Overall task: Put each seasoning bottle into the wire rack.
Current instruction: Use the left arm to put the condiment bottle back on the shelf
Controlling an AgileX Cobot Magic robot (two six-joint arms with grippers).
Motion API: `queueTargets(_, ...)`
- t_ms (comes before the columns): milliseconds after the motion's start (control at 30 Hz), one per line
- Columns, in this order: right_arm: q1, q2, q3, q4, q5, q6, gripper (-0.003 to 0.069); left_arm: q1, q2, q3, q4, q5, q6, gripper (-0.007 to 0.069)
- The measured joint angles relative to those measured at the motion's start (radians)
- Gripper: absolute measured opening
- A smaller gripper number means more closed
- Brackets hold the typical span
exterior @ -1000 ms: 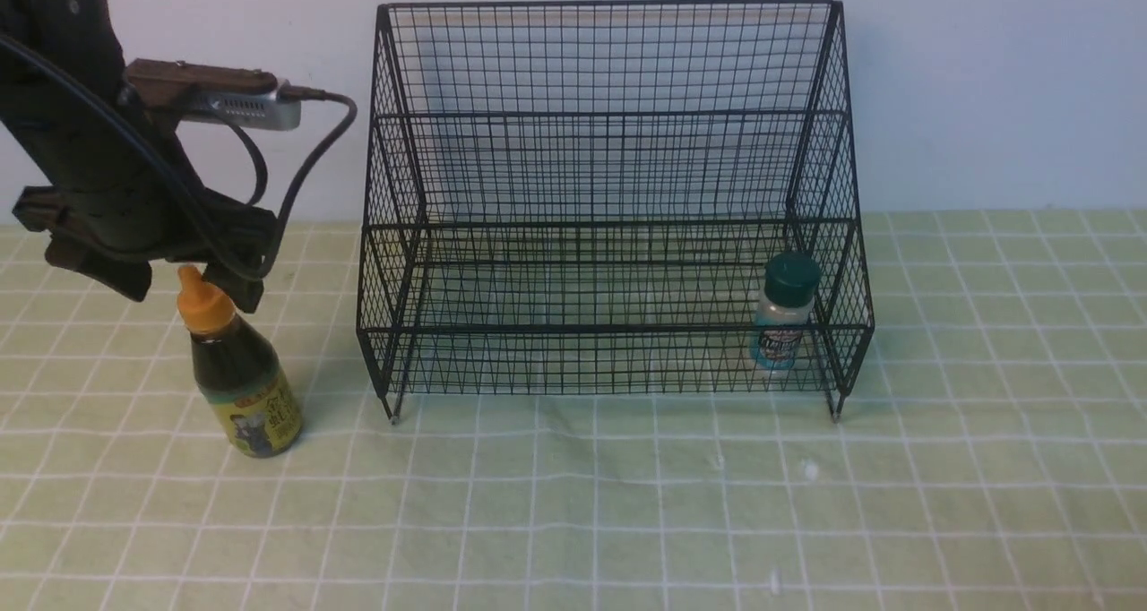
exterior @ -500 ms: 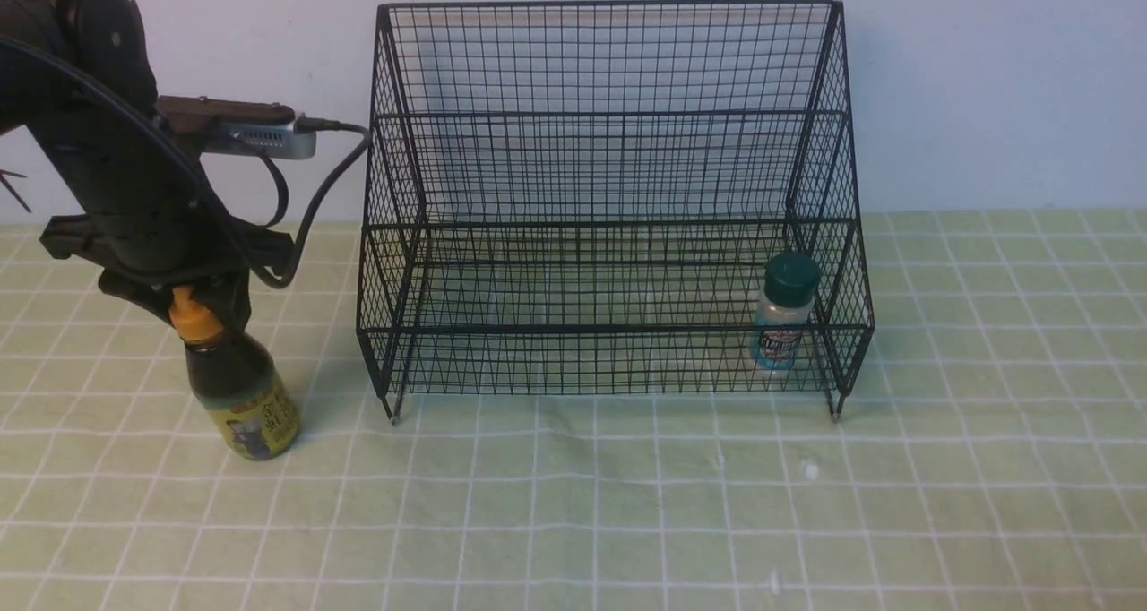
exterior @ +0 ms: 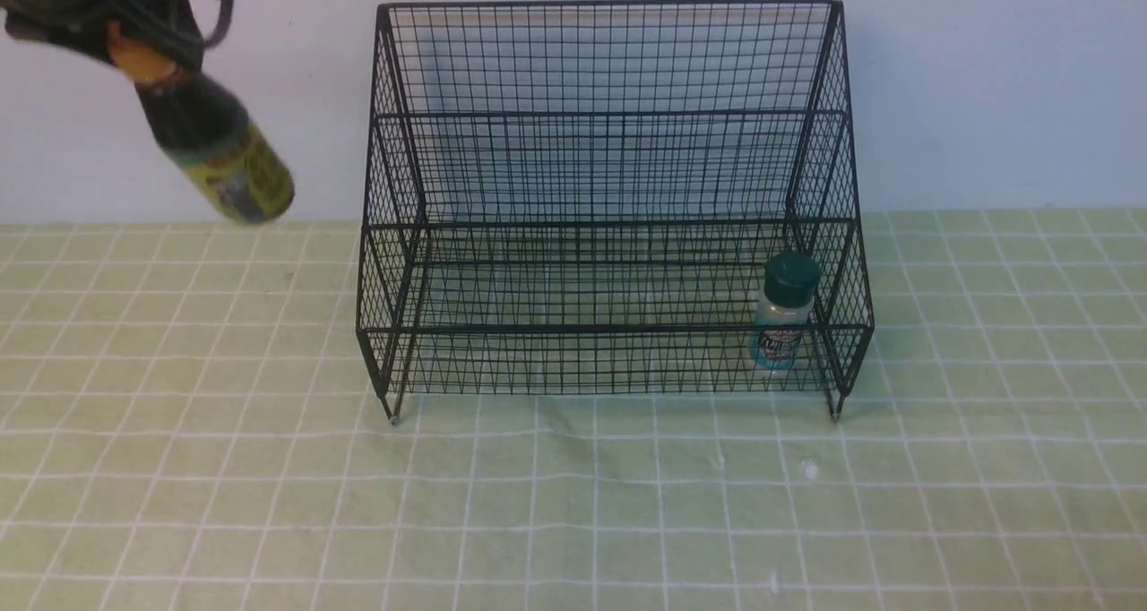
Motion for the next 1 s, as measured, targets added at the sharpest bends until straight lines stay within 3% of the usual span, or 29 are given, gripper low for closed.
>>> queueTargets(167,0.000,0.000,0.000,0.000,0.000,0.000,-0.0013,-0.066,0.010,-0.114,-0.051,0.014,-0.006,0.0287)
queueTargets(433,0.000,0.000,0.000,0.000,0.000,0.000,-0.0013,-0.182,0.123,-0.127,-0.065,-0.037,-0.007,0.0287)
queueTargets(1000,0.000,0.000,0.000,0.000,0.000,0.000,-0.0013,-0.201,0.273,-0.127,-0.022,-0.124,-0.003,0.0287)
